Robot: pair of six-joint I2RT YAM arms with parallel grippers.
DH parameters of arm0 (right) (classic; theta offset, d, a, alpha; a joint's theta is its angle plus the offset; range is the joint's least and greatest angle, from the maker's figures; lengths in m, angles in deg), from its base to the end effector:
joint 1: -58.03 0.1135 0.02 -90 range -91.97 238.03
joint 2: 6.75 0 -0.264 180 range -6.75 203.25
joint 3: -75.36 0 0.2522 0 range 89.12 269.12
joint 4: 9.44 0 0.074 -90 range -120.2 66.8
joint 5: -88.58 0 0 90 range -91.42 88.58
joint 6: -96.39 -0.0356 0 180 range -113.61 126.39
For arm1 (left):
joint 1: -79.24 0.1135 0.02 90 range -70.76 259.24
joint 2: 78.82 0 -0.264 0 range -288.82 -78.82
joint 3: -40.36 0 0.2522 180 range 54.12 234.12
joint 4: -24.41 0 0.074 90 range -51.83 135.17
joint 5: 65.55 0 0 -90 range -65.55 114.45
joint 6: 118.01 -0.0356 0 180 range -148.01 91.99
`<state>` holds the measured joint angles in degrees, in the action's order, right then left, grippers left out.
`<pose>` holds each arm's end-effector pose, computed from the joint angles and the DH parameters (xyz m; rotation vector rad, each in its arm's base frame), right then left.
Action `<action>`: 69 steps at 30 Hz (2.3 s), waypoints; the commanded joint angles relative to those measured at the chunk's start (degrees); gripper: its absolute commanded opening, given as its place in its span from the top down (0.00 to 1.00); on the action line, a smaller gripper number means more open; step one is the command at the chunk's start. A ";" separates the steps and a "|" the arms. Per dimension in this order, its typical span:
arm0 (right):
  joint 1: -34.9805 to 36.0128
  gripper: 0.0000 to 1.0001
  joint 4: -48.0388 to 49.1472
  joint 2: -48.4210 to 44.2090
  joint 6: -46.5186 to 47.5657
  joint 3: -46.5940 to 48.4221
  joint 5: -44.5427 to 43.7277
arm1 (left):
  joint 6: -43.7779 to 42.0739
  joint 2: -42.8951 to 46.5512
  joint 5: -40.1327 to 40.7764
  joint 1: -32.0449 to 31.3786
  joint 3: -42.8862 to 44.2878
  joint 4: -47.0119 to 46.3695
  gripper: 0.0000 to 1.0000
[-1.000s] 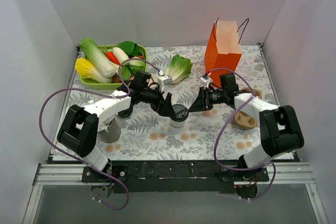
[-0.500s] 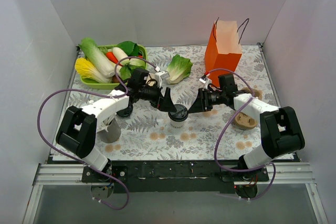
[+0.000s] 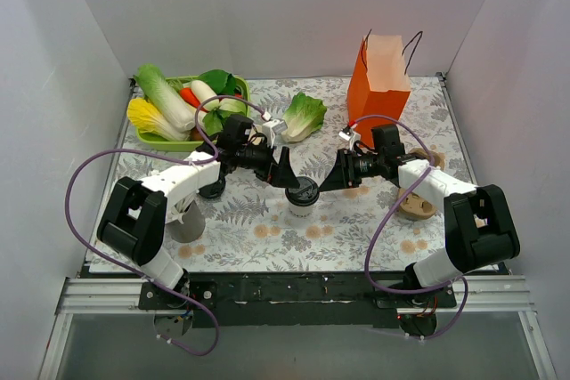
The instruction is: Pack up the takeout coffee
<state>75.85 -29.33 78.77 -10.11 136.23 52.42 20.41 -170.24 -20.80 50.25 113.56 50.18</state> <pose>0.2733 0.1180 0.2049 -0.5138 2.2858 1.3950 0.2828 -0.1856 0.2298 0.0146 2.6116 -1.5192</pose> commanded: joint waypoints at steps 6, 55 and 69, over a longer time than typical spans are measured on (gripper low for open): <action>0.28 0.55 0.33 -1.40 0.67 0.61 -0.41 | -2.81 3.35 -1.06 0.08 -3.71 0.91 0.09; 3.18 0.04 11.84 13.36 -13.83 6.06 10.23 | 16.62 -1.48 -16.62 4.91 -8.55 -9.02 0.10; 3.27 0.07 11.32 16.79 -13.75 7.03 9.61 | 26.88 -5.96 -20.83 5.52 -12.50 -21.92 0.13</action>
<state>78.94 -18.89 94.99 -24.09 140.62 61.50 40.89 -175.26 -38.12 55.17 102.89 37.00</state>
